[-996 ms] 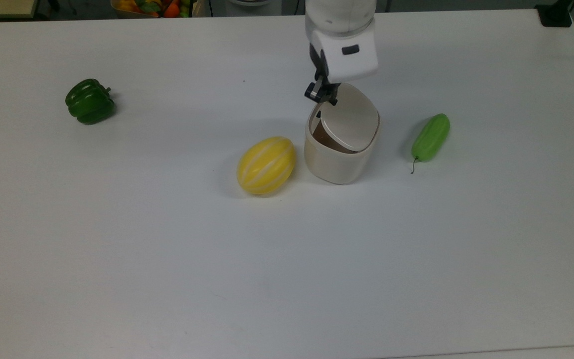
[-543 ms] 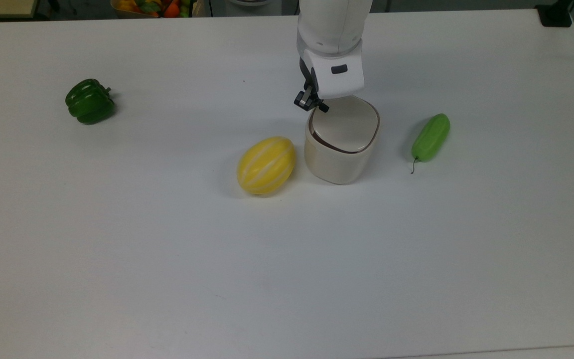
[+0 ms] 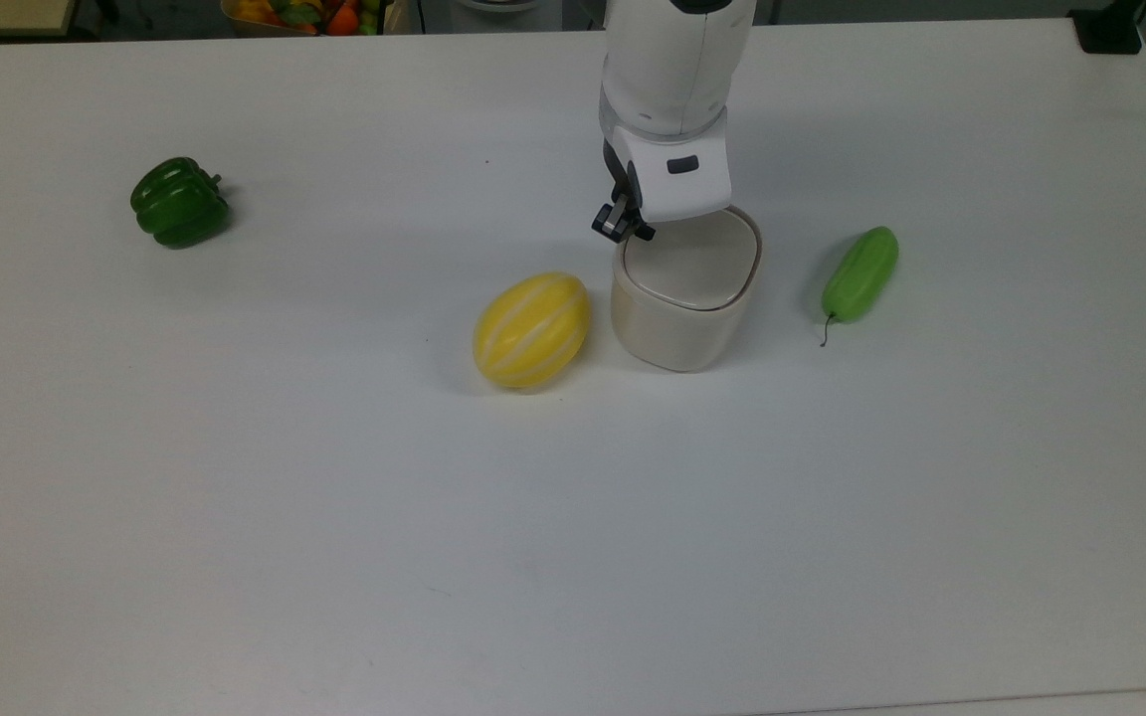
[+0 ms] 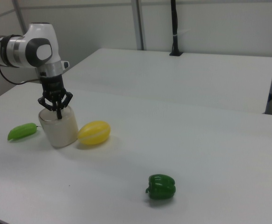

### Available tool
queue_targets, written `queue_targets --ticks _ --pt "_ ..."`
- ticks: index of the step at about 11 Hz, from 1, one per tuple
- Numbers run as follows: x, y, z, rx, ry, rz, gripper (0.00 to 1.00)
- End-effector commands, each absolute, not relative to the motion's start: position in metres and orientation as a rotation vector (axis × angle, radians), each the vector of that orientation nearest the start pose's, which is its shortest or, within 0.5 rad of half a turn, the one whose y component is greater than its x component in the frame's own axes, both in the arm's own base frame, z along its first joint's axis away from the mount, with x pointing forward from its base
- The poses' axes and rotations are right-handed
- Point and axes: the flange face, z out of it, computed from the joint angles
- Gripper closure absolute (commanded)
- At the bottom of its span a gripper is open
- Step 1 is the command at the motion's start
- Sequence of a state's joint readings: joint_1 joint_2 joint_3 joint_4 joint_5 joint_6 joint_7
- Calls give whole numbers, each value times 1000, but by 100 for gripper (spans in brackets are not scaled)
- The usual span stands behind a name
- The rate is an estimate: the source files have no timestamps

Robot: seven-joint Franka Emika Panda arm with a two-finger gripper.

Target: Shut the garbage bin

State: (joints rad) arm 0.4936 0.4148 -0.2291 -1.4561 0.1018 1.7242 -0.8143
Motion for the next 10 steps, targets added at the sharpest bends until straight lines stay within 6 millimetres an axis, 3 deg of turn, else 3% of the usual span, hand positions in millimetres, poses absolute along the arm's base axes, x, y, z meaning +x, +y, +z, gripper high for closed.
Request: queue_targets --ticks 1,2,5,8,10 --pt "630 210 448 -2706 -1528 145 100" --pt "625 207 472 -2746 -1446 95 99" --pt "610 160 534 -2834 -1187 71 95" --pt "608 99 573 -3037 -534 -3 96" --pt "601 38 597 -3071 -144 -35 96"
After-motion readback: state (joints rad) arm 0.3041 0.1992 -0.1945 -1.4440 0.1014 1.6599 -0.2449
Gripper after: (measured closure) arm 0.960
